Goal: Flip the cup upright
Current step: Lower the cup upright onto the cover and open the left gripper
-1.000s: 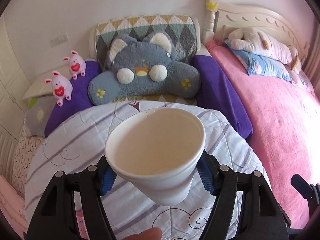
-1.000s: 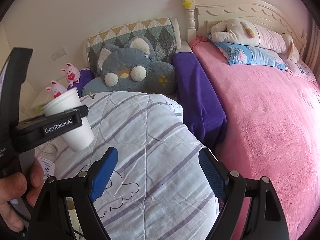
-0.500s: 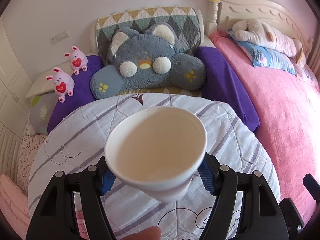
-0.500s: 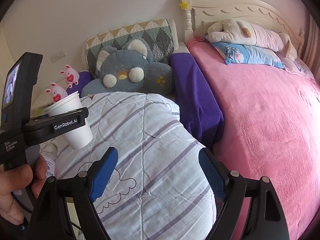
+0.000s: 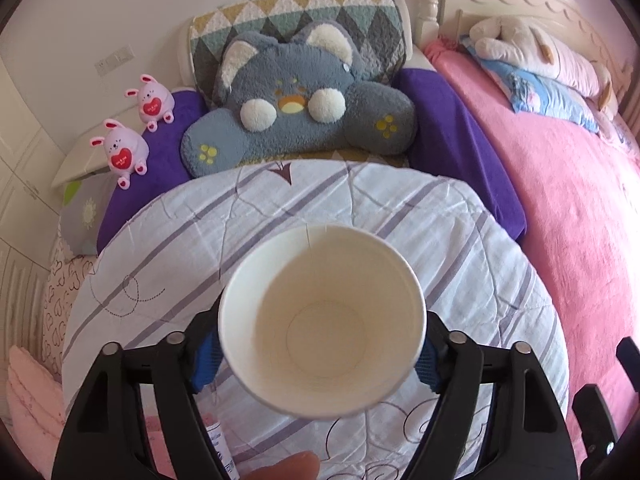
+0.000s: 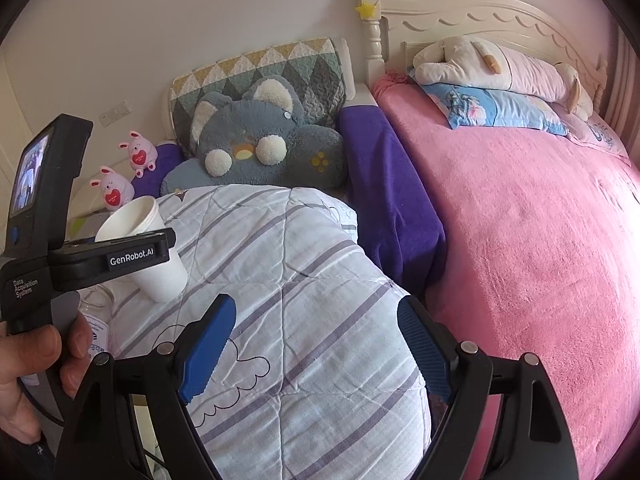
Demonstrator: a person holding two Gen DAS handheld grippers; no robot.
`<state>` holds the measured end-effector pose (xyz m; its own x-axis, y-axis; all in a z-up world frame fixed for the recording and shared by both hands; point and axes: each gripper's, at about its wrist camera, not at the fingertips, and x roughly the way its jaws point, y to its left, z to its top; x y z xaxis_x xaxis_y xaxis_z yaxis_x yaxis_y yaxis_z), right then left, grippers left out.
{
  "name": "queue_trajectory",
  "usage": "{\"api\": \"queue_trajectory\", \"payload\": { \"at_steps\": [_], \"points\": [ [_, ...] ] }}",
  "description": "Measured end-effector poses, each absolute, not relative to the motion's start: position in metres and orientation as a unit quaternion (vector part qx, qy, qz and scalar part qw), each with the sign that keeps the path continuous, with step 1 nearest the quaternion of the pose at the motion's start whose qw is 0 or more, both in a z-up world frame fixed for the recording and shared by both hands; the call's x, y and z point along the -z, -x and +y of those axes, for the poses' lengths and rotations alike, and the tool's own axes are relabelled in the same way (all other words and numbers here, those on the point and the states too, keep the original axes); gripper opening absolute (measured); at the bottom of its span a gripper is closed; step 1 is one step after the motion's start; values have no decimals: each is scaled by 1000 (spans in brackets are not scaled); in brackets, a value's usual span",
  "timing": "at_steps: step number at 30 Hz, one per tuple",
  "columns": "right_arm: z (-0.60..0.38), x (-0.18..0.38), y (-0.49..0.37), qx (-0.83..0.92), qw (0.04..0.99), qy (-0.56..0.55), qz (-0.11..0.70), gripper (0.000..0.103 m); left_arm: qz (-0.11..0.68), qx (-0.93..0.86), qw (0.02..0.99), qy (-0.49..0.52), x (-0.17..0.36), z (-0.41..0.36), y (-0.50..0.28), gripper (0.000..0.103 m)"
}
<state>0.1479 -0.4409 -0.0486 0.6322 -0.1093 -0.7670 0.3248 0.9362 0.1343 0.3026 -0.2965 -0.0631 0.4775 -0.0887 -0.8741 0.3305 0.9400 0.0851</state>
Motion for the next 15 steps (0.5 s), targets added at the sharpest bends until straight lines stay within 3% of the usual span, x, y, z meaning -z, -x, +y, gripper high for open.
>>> {"api": "queue_trajectory", "payload": {
  "at_steps": [5,10,15],
  "points": [
    [-440,47,-146,121,894,-130,410,84,500,120,849,-121,61,-293,-300,80],
    [-431,40,-142,122,897,-128,406,84,494,124,853,-115,53,-288,-291,96],
    [-417,21,-130,124,903,-121,393,84,468,134,867,-105,28,-275,-271,99]
  ]
}}
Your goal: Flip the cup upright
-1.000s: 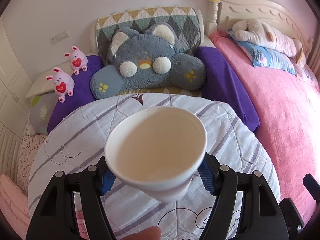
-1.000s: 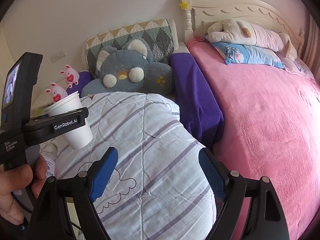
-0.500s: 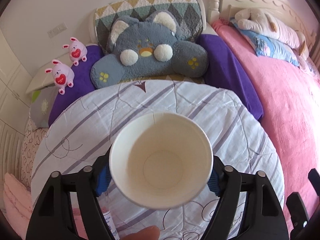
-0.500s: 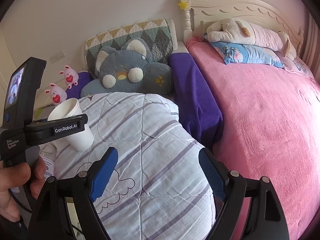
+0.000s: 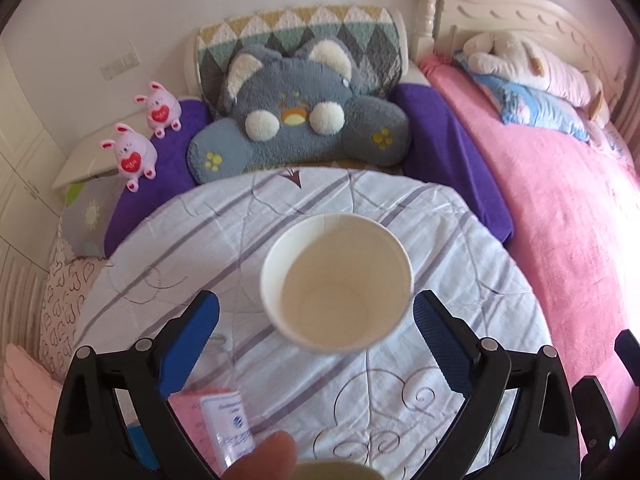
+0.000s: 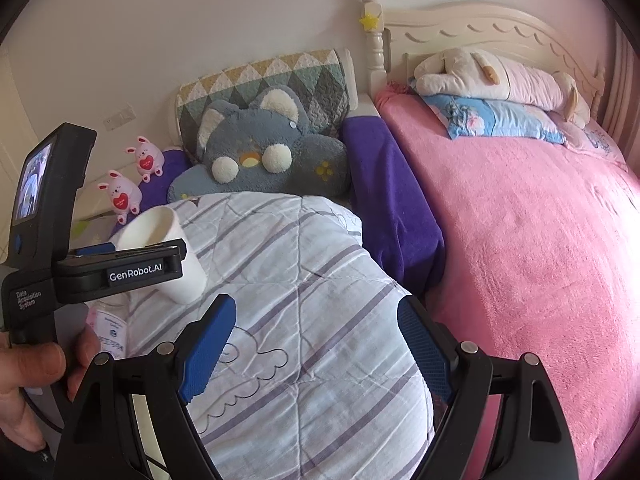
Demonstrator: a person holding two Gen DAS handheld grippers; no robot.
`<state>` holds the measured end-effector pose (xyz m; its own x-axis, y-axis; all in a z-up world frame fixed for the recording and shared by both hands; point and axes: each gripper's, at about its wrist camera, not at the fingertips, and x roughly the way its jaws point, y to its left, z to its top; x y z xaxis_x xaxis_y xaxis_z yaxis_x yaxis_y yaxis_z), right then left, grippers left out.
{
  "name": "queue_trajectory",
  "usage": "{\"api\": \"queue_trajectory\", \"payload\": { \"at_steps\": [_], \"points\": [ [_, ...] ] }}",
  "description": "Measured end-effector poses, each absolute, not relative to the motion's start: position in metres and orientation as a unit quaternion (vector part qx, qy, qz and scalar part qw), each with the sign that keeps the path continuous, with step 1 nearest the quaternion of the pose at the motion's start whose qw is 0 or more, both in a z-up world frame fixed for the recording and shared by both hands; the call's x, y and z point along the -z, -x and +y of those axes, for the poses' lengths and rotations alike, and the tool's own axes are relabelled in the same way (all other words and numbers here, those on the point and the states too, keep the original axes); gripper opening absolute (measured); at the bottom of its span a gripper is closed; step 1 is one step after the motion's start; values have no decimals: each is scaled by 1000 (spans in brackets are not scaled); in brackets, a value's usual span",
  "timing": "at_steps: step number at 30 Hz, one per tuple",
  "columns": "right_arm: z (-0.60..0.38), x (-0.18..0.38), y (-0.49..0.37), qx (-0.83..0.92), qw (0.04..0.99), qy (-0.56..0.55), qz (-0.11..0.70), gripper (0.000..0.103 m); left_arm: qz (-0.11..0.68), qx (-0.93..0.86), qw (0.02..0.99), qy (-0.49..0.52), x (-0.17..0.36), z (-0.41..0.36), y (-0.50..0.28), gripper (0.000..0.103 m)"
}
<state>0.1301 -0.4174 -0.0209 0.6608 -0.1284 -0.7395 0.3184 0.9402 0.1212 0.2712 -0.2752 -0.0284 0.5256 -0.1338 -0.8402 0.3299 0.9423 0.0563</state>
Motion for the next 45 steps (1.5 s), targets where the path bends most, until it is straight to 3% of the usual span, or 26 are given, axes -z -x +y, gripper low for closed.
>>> {"api": "queue_trajectory", "payload": {
  "at_steps": [12,19,32,45],
  "points": [
    [-358,-42,-59,140,933,-87,319,84,329,123,933,-79,-60,-181,-154,102],
    [-308,-52,9,144,946,-80,280,84,261,109,956,-78,-77,-116,-67,103],
    [-242,-33,104,135,953,-70,263,84,255,72,963,-49,-61,-39,49,103],
    [-233,-33,122,115,957,-62,259,84,252,55,965,-53,-60,-36,77,103]
  ]
}}
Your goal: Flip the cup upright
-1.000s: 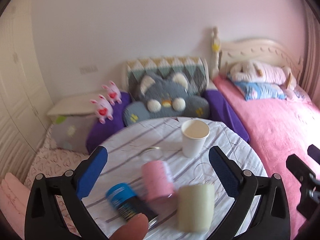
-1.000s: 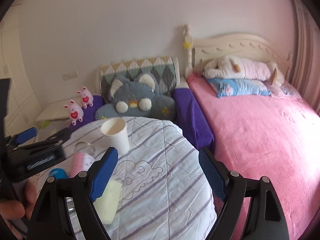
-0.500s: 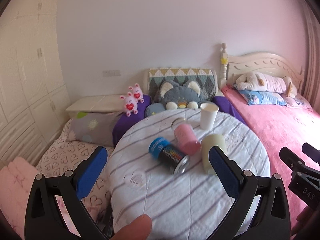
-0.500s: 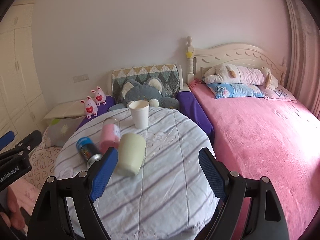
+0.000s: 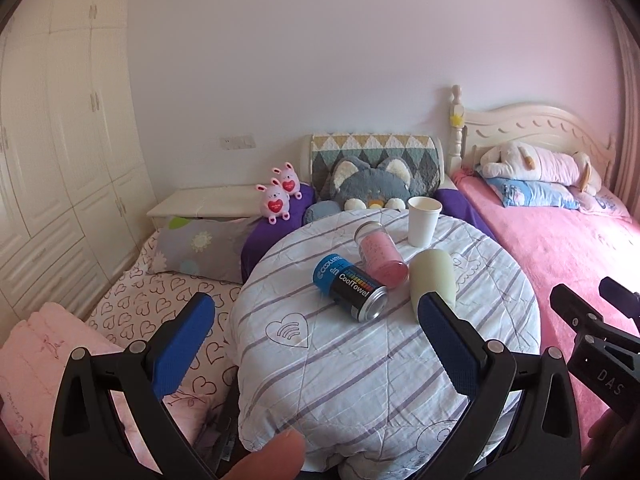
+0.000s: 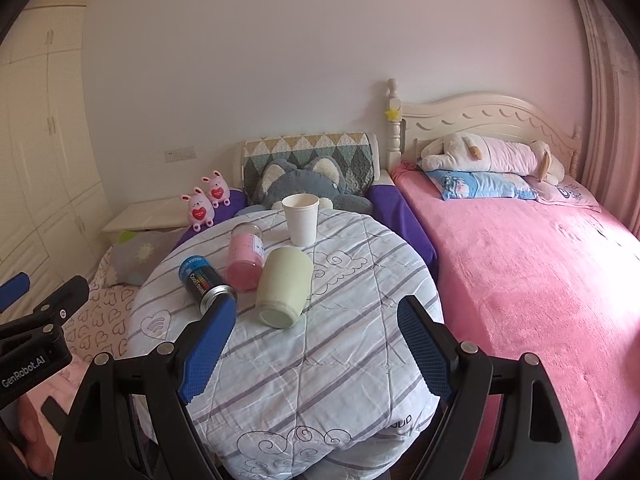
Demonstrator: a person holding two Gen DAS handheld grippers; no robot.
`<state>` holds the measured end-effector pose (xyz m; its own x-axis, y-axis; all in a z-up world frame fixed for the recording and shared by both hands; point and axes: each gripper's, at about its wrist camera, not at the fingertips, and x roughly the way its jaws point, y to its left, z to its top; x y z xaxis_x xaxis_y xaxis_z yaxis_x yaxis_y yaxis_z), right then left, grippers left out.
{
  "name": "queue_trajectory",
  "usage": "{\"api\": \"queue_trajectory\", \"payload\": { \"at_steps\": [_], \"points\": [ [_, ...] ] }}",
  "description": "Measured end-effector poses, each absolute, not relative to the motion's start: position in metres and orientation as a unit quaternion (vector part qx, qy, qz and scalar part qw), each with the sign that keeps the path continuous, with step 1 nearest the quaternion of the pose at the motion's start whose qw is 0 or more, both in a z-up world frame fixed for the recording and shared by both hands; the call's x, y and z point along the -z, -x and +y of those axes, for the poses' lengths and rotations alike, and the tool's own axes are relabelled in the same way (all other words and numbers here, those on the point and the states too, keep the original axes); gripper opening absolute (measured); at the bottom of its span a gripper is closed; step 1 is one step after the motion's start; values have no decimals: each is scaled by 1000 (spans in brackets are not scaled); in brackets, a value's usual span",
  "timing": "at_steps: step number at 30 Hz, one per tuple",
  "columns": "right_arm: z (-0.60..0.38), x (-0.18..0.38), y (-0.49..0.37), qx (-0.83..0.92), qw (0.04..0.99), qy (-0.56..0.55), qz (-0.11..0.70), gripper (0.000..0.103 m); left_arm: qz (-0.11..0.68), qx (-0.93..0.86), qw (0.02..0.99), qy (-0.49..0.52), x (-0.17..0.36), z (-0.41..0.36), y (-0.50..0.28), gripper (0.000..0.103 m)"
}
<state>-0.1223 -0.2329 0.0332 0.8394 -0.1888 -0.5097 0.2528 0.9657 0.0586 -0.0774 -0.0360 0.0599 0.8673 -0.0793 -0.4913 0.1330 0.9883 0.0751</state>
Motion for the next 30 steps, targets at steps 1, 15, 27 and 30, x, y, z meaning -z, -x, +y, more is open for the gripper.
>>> {"api": "queue_trajectory", "payload": {
  "at_steps": [1,15,27,30],
  "points": [
    [-233,-33,122,115,957,-61,259,84,250,55,965,-55,-61,-36,80,103],
    [-234,-33,125,118,956,-63,261,84,257,64,962,-60,-63,-37,82,103],
    [-233,-31,124,116,954,-62,268,84,256,67,963,-57,-61,-37,83,103],
    [-234,-30,123,115,954,-64,270,84,258,69,962,-57,-60,-37,83,103]
  ]
}}
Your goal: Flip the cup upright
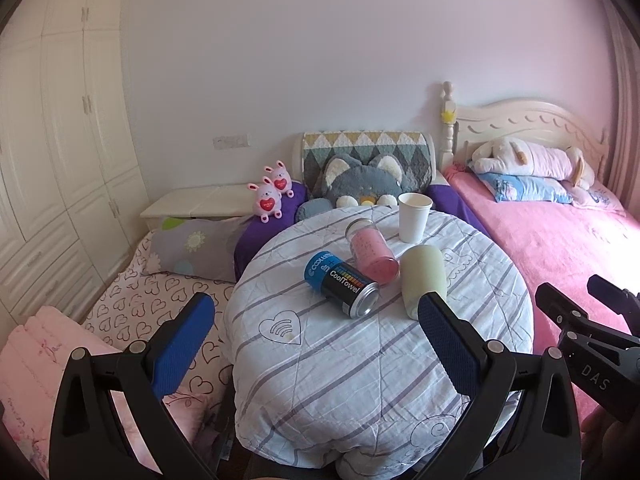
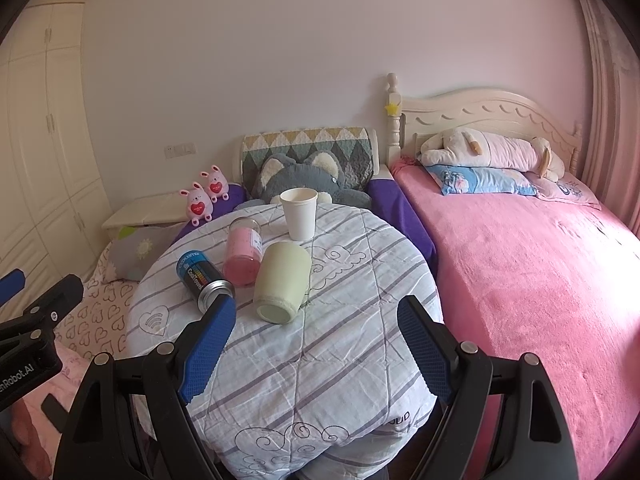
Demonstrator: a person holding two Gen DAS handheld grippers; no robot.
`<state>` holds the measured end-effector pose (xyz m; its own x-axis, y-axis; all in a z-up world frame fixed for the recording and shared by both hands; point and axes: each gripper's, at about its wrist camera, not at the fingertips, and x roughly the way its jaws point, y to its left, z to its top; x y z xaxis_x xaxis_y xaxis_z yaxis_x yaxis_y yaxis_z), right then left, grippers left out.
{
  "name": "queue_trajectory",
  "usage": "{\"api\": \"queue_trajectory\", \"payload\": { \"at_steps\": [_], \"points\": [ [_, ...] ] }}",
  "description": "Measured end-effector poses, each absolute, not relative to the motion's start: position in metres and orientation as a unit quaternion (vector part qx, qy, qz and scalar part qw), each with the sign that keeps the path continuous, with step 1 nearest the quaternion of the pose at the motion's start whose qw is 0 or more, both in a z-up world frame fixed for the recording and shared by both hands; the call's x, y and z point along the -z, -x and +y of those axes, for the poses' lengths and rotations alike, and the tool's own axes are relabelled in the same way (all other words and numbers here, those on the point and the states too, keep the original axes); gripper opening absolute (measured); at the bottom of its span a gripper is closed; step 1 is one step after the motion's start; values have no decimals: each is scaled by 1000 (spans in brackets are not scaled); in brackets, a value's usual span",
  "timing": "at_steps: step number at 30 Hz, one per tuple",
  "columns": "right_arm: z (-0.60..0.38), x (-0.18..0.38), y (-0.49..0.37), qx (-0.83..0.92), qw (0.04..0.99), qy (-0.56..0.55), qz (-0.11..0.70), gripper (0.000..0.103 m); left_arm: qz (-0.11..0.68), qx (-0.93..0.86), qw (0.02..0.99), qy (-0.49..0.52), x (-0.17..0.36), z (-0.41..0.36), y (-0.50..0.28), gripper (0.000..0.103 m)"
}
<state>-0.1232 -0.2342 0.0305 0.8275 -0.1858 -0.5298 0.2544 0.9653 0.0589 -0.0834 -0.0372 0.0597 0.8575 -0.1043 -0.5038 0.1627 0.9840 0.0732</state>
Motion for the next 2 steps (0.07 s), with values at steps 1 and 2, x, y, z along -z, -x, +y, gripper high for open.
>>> {"api": "queue_trajectory", "payload": {
  "at_steps": [1,2],
  "points": [
    [-234,-30,123,115,954,-63,270,84,259,70,962,-57,-59,-38,83,103],
    [-234,-30,123,116,954,-63,270,84,260,71,961,-58,-59,-38,83,103]
  ]
}}
